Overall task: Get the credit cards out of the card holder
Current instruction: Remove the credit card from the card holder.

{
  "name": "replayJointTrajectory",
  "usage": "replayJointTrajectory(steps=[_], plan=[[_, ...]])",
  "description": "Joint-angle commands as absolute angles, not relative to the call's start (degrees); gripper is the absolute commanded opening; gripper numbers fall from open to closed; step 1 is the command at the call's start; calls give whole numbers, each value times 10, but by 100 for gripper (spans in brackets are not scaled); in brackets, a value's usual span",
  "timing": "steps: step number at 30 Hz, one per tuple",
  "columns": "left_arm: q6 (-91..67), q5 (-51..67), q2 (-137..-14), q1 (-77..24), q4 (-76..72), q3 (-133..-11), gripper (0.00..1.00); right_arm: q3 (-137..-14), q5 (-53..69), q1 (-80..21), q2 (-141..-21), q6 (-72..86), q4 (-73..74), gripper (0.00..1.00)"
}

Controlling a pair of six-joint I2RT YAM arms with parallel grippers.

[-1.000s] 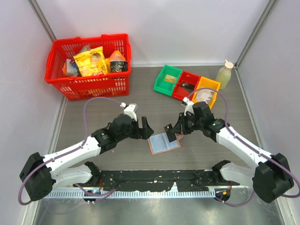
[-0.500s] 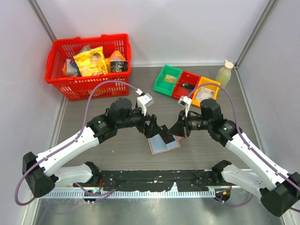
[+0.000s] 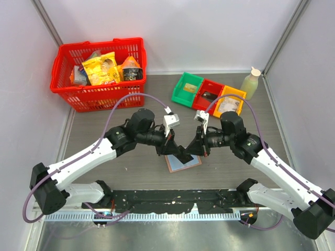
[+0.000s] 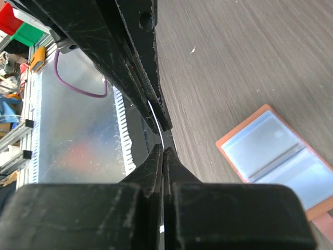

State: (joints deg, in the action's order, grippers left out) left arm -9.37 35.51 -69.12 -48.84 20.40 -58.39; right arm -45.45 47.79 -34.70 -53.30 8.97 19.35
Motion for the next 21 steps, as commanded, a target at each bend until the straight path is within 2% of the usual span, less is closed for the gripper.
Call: replayJointTrajectory(steps=[1,3,4,5,6,10,12,14,21], plan=[[-83,338,-651,-484,182,-577,0,-468,459,-350,-515,99,153,8],[-97,307,-622,-483,157,-557,0,-459,424,-350,-505,120,135,21],[-108,295,-614,-483,144,-545,0,-450,415,-350,-502,130,114,33],[-124,268,-598,-481,126,-533,0,-443,394,-349,-496,152,102,38],[-145,247,-585,-480,108,-519,0,-433,389,-347,-493,166,72,49],[-244,121,-532,-478,6,-451,0,-376,353,-346,-477,256,-58,72],[-293,78,-507,-478,-51,-411,0,-340,335,-346,-471,298,-125,79],[-343,50,-484,-477,-120,-367,0,-308,324,-346,-472,337,-189,81],[-450,20,-452,-478,-248,-304,0,-257,322,-347,-512,426,-343,81]])
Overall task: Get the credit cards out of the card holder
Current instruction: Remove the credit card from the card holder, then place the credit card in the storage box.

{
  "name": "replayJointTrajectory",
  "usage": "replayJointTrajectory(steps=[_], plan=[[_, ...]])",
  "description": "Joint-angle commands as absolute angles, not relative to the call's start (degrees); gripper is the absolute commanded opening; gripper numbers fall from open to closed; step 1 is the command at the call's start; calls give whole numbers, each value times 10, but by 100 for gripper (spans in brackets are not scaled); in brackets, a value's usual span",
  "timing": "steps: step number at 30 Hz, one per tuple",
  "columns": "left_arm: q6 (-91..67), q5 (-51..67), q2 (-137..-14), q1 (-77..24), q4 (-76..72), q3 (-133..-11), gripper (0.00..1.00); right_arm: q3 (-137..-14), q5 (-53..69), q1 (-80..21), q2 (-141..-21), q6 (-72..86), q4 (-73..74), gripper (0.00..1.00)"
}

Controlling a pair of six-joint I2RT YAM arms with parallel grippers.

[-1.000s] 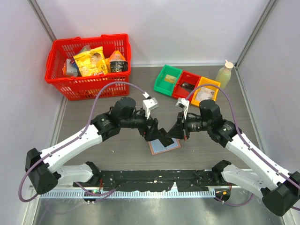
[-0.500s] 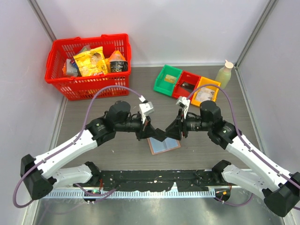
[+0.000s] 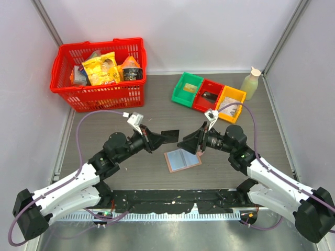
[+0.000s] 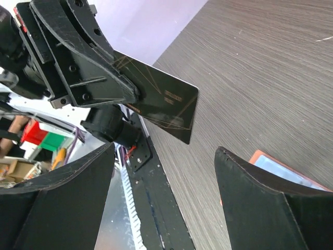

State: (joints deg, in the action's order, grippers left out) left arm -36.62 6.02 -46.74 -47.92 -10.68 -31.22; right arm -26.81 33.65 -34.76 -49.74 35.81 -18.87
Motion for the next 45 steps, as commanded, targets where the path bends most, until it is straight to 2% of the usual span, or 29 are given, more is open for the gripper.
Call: replayJointTrajectory(steps=[1,5,9,12,16,17,18,19,21,24,28,31,33,38,42,45], plan=[[-459,21,-453,-478,-261,-299,0,-255,325,-346,-522,438,-353,81],[-482,32,-463,-478,-287,-295,0,-248,340,-346,-552,477,-443,76],[-491,37,-471,-478,-291,-293,0,-249,335,-346,-560,491,-472,69],[-497,39,-474,-479,-296,-290,0,-252,332,-346,-563,496,-482,58],[-504,42,-476,-478,-297,-285,0,-255,334,-346,-570,504,-503,38],[-507,42,-477,-478,-301,-280,0,-255,335,-345,-572,504,-504,27],[-507,40,-476,-478,-300,-280,0,-255,335,-346,-574,504,-506,22],[-506,36,-473,-478,-293,-279,0,-254,335,-346,-574,504,-505,10],[-498,22,-464,-477,-262,-283,5,-256,328,-346,-569,497,-489,1],[-477,-22,-442,-477,-197,-297,15,-263,309,-345,-556,466,-422,1],[-449,-89,-420,-468,-55,-342,53,-282,276,-330,-538,429,-332,1],[-419,-127,-422,-442,72,-396,74,-308,233,-310,-524,395,-252,1],[-398,-132,-431,-410,144,-446,83,-331,192,-292,-519,367,-184,1],[-342,-115,-476,-304,299,-533,100,-393,47,-239,-539,313,-52,1],[-320,-48,-505,-203,334,-545,100,-437,-35,-198,-595,304,-21,0],[-309,-47,-504,-180,334,-524,100,-475,-65,-173,-666,304,-14,1]])
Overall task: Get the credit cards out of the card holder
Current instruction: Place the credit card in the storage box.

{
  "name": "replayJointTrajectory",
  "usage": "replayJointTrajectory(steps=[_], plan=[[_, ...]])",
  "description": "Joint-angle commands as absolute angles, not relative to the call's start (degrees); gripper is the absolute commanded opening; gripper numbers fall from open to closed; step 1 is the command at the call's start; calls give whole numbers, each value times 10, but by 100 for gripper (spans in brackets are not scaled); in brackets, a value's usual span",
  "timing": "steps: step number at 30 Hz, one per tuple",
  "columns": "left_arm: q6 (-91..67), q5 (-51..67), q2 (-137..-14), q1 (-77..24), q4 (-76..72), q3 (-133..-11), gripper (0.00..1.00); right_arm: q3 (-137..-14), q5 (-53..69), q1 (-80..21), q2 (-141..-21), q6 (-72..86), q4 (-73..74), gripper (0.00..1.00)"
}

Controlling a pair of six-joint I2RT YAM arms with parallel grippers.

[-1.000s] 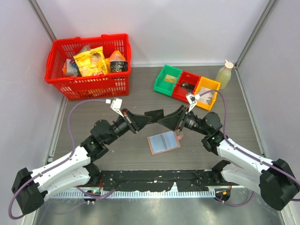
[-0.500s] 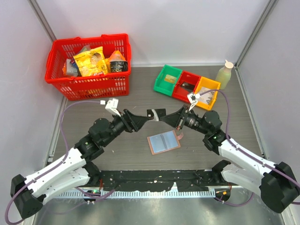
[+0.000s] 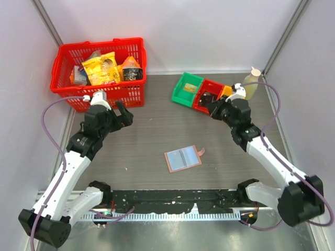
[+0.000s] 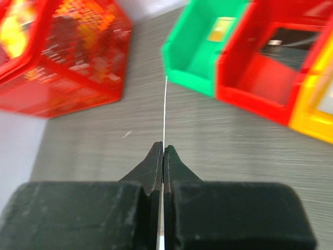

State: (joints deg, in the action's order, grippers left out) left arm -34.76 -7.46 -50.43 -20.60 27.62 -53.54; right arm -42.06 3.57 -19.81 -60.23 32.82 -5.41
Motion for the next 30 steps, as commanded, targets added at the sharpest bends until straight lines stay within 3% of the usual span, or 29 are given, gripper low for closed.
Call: replayJointTrajectory(steps=[1,9,18,24,30], plan=[[-305,-58,-498,-179,330,-514,100,-495,-74,-170,-698,304,-14,0],[-280,-88,-468,-174,344,-498,100,-615,-115,-144,-883,342,-19,1],[-276,-81,-462,-175,344,-497,100,-775,-40,-127,-1082,381,-4,0],[-277,-69,-465,-174,341,-496,100,-819,-28,-127,-1136,393,28,1],[-279,-52,-467,-174,338,-494,100,-839,-61,-120,-1150,378,89,17]])
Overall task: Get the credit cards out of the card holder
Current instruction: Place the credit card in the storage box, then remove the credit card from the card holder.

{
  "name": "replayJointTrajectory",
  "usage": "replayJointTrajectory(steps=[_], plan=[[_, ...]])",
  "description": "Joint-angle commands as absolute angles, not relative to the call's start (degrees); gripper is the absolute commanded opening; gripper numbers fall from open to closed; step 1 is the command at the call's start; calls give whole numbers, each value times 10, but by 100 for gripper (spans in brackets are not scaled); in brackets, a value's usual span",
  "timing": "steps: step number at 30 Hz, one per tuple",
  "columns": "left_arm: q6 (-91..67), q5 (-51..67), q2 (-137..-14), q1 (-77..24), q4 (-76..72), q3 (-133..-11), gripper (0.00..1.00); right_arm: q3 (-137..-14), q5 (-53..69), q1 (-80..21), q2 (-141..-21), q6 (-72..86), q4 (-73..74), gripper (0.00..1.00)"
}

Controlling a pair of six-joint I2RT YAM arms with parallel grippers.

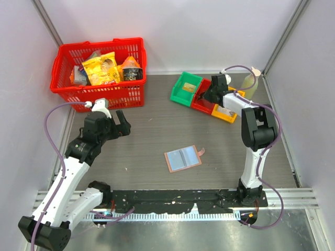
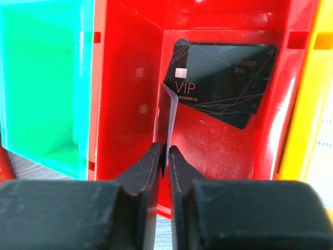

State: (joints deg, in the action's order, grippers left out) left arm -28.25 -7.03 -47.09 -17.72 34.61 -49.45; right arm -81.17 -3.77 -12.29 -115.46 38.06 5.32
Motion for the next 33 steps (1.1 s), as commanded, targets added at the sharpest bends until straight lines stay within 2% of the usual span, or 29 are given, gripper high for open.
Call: replayJointTrajectory(steps=[1,6,11,14,19,25,28,33], plan=[[-279,-46,-468,-174,337,-494,100,-838,-72,-120,-1145,368,100,23],[-289,-14,-468,-175,323,-493,100,-842,-92,-120,-1100,337,139,47],[-332,59,-475,-184,312,-486,100,-830,-109,-129,-1026,283,181,62],[-365,58,-471,-220,297,-470,100,-810,-105,-153,-980,255,201,69],[-423,17,-476,-307,273,-439,100,-697,-113,-222,-853,208,196,73],[-489,-39,-490,-388,241,-402,100,-550,-119,-353,-710,200,178,74],[-519,-55,-495,-412,220,-380,99,-479,-112,-427,-662,219,150,74],[-561,-75,-497,-433,185,-338,99,-422,-128,-530,-654,233,119,73]])
